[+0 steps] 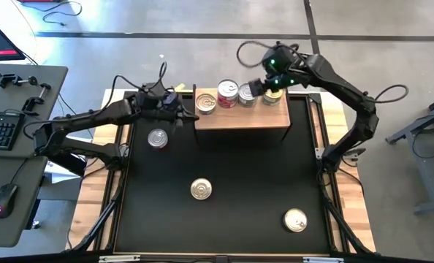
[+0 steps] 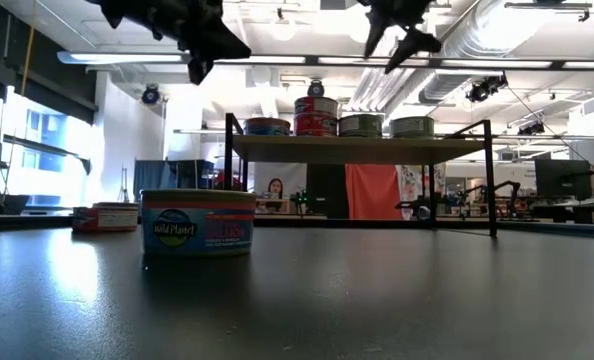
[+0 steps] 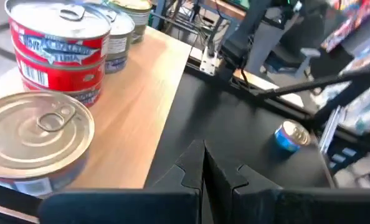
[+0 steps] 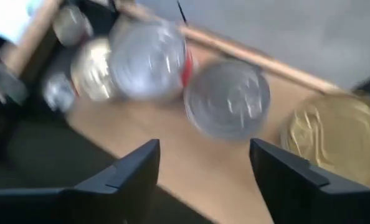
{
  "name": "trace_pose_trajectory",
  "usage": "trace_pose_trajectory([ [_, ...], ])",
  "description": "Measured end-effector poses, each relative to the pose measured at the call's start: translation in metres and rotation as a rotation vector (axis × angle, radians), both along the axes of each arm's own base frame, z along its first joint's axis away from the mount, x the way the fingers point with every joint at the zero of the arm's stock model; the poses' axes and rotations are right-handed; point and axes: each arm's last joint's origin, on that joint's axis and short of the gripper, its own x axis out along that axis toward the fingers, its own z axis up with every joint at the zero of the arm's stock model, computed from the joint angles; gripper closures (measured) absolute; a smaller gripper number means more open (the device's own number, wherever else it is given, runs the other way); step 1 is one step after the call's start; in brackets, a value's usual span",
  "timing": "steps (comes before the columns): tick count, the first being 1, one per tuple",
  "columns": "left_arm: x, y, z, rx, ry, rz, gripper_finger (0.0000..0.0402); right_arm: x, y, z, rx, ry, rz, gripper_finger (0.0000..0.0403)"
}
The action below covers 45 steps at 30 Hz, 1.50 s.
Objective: Stack canned seafood by type on shelf
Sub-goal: Stack the blue-pink tuna can on top of the blue pink tuna can on the shelf
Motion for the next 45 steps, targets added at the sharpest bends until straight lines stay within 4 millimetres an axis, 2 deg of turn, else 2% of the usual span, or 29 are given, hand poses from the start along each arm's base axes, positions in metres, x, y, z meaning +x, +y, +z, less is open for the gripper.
trace_pose_trajectory([
  [3,0.003,-0.007,-0.001,-0.06,0.001,-0.002,0.0401,0.002,0.022,-0.011,0.01,0.121,0.071,0.0198],
  [6,0.009,-0.023,0.001,-0.109,-0.014,0.004,0.0401,0.009,0.055,-0.026,0.006,0.177,0.192,0.0255],
  [10,0.021,-0.06,-0.002,-0.116,0.002,0.062,0.0402,0.008,0.1,-0.045,-0.003,0.168,0.287,0.0341],
  [13,0.033,-0.092,-0.014,-0.165,0.044,0.123,0.0402,-0.001,0.129,-0.068,0.004,0.181,0.304,0.0389],
  [18,0.045,-0.148,-0.04,-0.279,0.131,0.12,0.0402,-0.015,0.17,-0.11,0.106,0.077,0.343,0.0393],
  [22,0.044,-0.191,-0.062,-0.281,0.24,0.02,0.0402,-0.014,0.198,-0.135,0.202,-0.101,0.34,0.0401],
  [27,0.024,-0.23,-0.086,-0.217,0.418,-0.078,0.0402,0.006,0.225,-0.156,0.335,-0.36,0.323,0.0389],
  [29,0.012,-0.239,-0.094,-0.207,0.463,-0.102,0.0402,0.021,0.232,-0.157,0.353,-0.468,0.341,0.038],
  [32,-0.006,-0.245,-0.104,-0.247,0.433,-0.121,0.0402,0.052,0.239,-0.152,0.352,-0.489,0.356,0.0353],
  [35,-0.02,-0.243,-0.115,-0.282,0.345,-0.125,0.0402,0.081,0.245,-0.152,0.28,-0.346,0.408,0.0307],
  [40,-0.035,-0.23,-0.14,-0.28,0.346,-0.085,0.0402,0.111,0.25,-0.174,0.139,0.051,0.38,0.0218],
  [45,-0.034,-0.229,-0.15,-0.258,0.349,-0.096,0.0402,0.142,0.246,-0.195,0.217,0.178,0.343,0.0154],
])
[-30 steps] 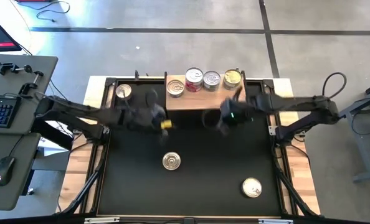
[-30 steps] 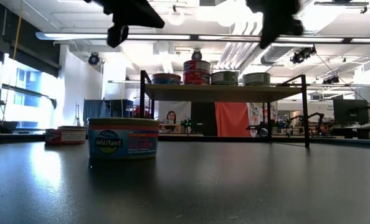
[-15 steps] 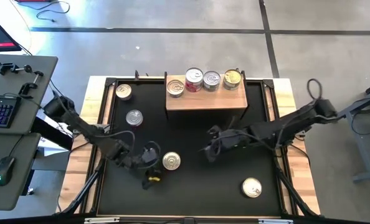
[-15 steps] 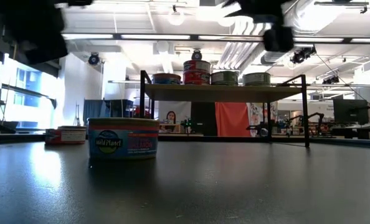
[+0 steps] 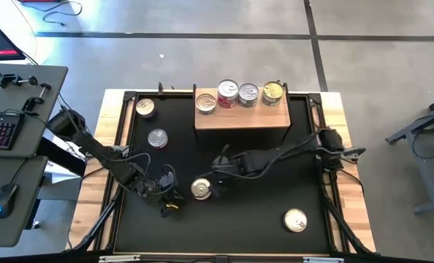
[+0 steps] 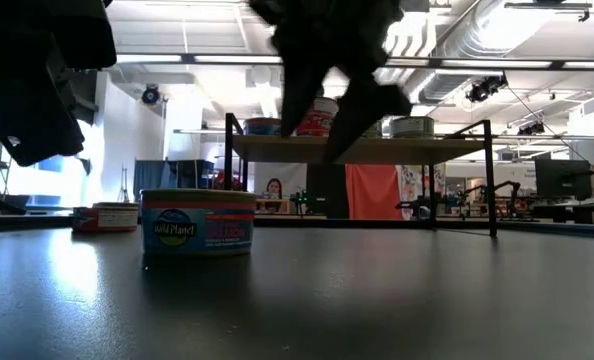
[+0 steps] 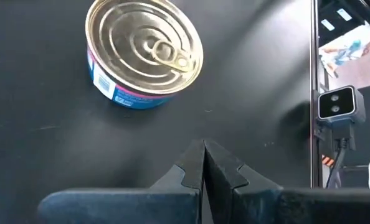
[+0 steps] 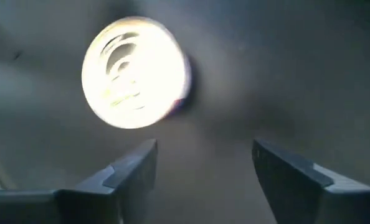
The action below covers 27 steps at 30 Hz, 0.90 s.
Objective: Stack canned seafood by type on shelf
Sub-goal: Stack the blue-pink tuna can on top of the blue pink tuna can on the shelf
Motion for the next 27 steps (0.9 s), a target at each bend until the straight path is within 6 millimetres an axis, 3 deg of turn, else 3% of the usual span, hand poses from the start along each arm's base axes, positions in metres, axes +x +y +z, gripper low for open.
trace_pose_trajectory([
  [5,0.002,-0.001,-0.005,-0.003,0.016,0.009,0.0402,0.024,-0.002,-0.01,0.116,0.018,0.108,0.0144],
  [9,0.002,-0.002,-0.009,-0.018,0.035,0.03,0.0402,0.02,-0.006,-0.01,0.073,0.096,0.091,0.0153],
  [12,0.003,-0.002,-0.011,-0.027,0.035,0.074,0.0402,0.007,-0.011,-0.012,0.001,0.22,0.086,0.0212],
  [15,0.01,-0.002,-0.018,-0.055,0.019,0.127,0.0402,0.002,-0.013,-0.025,0.001,0.252,0.106,0.0336],
  [17,0.019,-0.003,-0.023,-0.1,0.006,0.134,0.0402,0.004,-0.013,-0.037,0.041,0.214,0.115,0.0382],
  [22,0.034,-0.009,-0.038,-0.106,0.06,0.153,0.0402,0.011,-0.014,-0.057,0.106,0.083,0.051,0.0397],
  [27,0.045,-0.016,-0.035,-0.087,0.022,0.186,0.0402,0.01,-0.015,-0.063,0.075,0.069,0.022,0.04],
])
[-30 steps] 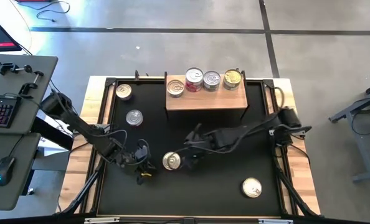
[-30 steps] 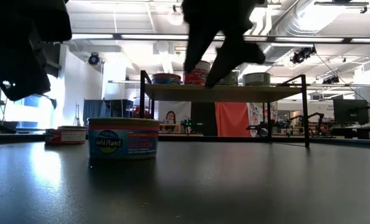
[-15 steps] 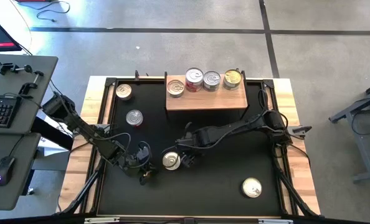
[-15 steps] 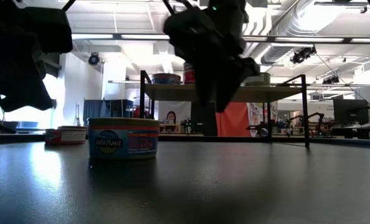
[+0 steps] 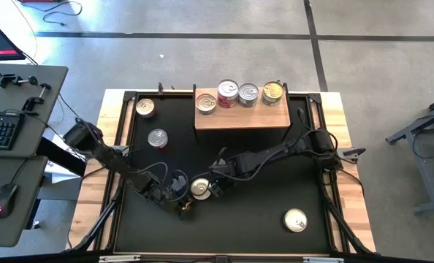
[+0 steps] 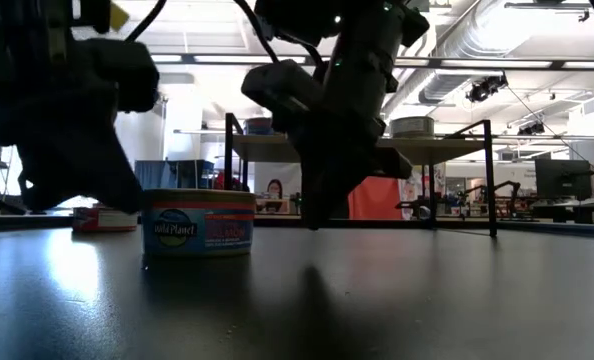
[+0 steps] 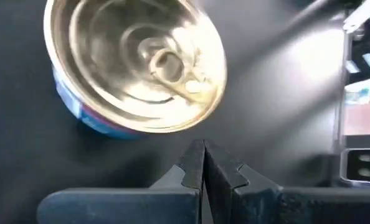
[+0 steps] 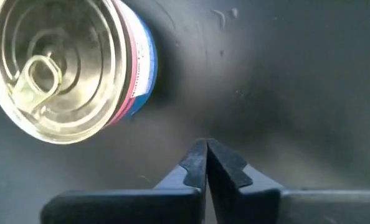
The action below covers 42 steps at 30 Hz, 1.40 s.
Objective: Stack canned seafood by type on shelf
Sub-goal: Stack the blue-pink tuna can on top of the blue pink tuna can on the shelf
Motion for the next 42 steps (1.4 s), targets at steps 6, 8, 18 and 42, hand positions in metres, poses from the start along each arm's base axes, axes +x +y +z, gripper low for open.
trace_pose_trajectory([
  [6,0.004,0.007,-0.004,0.034,0.033,0.038,0.0402,0.008,-0.003,0.003,-0.026,-0.089,-0.011,0.0402],
  [8,0.002,0.01,-0.007,0.057,0.07,0.04,0.0402,0.011,-0.005,0.001,-0.023,-0.106,-0.016,0.0402],
  [18,-0.005,0.015,-0.012,0.15,0.131,0.068,0.0402,0.018,-0.008,-0.007,-0.023,-0.141,-0.036,0.0403],
  [42,0.02,0.049,-0.02,0.169,0.182,0.118,0.0401,0.022,-0.001,0.056,0.022,-0.256,-0.046,0.0403],
])
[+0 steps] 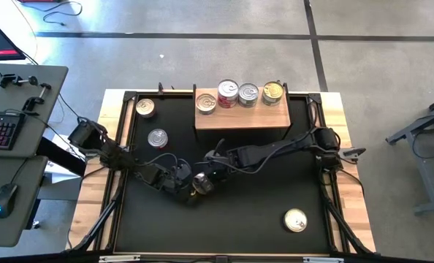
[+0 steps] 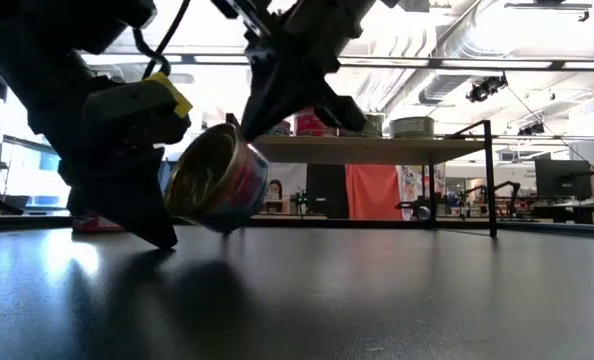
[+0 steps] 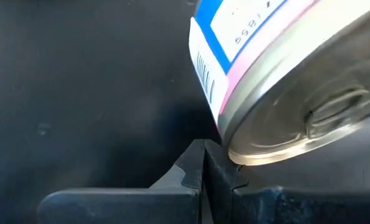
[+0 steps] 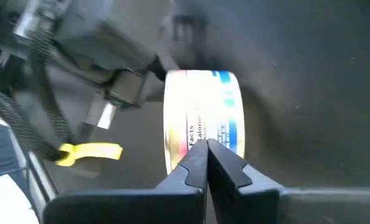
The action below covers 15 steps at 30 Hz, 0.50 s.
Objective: Stack canned seafood by type on shelf
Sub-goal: Stack the blue-pink tuna can on top of the blue pink tuna can on the shelf
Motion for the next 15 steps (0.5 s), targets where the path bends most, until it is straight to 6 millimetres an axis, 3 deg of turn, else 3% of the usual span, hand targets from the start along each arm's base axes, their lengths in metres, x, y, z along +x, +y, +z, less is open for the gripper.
trace_pose_trajectory([
  [8,0.006,0.002,0.001,0.053,-0.02,0.011,0.0401,-0.002,0.009,0.0,0.044,0.016,0.025,0.0403],
  [15,0.023,0.021,-0.007,0.061,-0.082,0.088,0.0401,-0.003,0.02,-0.004,0.023,0.014,0.027,0.0403],
])
